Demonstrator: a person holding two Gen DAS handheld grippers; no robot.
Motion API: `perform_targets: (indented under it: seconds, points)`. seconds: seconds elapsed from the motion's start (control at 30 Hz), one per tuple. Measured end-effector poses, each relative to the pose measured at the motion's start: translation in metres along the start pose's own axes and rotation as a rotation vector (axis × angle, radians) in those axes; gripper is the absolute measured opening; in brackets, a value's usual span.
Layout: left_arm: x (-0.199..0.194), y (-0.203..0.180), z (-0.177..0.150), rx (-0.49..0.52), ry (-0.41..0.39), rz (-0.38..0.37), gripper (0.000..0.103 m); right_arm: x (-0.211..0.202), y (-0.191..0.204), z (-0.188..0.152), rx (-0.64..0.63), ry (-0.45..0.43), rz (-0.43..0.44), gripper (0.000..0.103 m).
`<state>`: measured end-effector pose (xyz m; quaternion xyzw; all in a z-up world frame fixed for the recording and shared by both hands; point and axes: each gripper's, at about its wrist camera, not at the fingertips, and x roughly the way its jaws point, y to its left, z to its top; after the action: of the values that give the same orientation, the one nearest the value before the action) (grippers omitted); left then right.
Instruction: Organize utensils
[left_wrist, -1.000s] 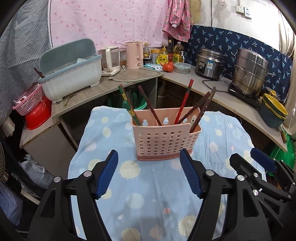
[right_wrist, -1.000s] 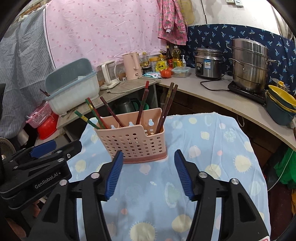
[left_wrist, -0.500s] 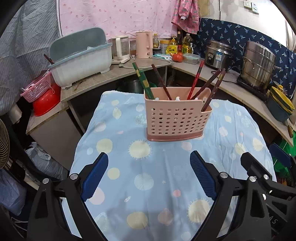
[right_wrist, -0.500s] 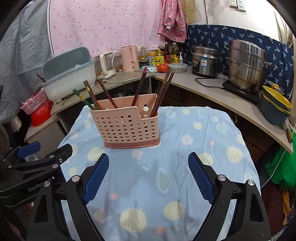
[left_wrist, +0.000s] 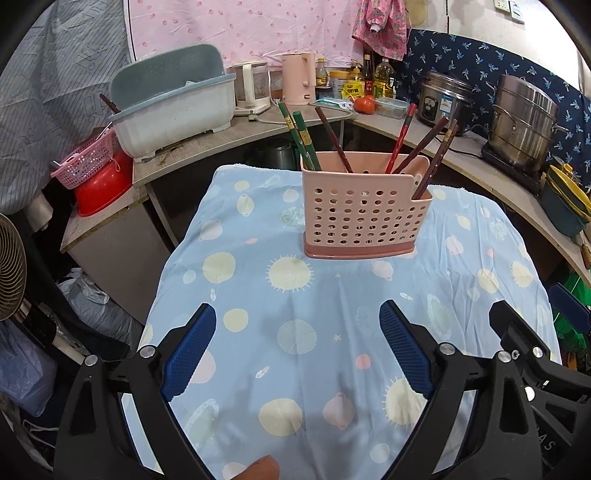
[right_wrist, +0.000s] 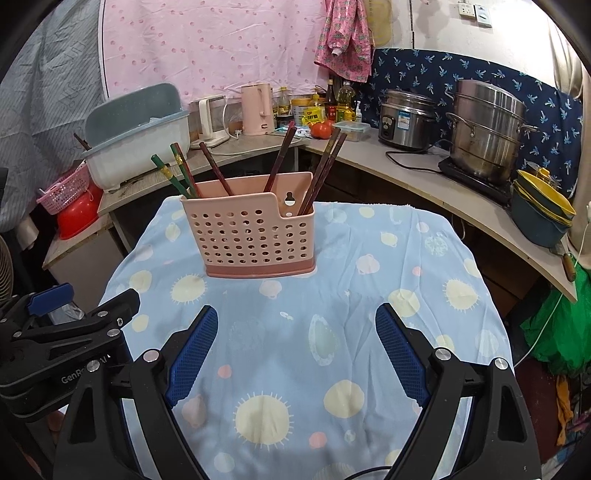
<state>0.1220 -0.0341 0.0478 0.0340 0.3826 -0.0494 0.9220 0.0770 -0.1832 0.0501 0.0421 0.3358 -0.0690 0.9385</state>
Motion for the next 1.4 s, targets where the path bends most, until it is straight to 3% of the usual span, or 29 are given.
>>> perform_targets:
  seconds: [1.4]
  points:
    - [0.0004,-0.0030,-0.0090,0.020,0.005,0.028,0.086,0.0003,-0.0059,-0.0092,0.011,0.022,0.000,0.084]
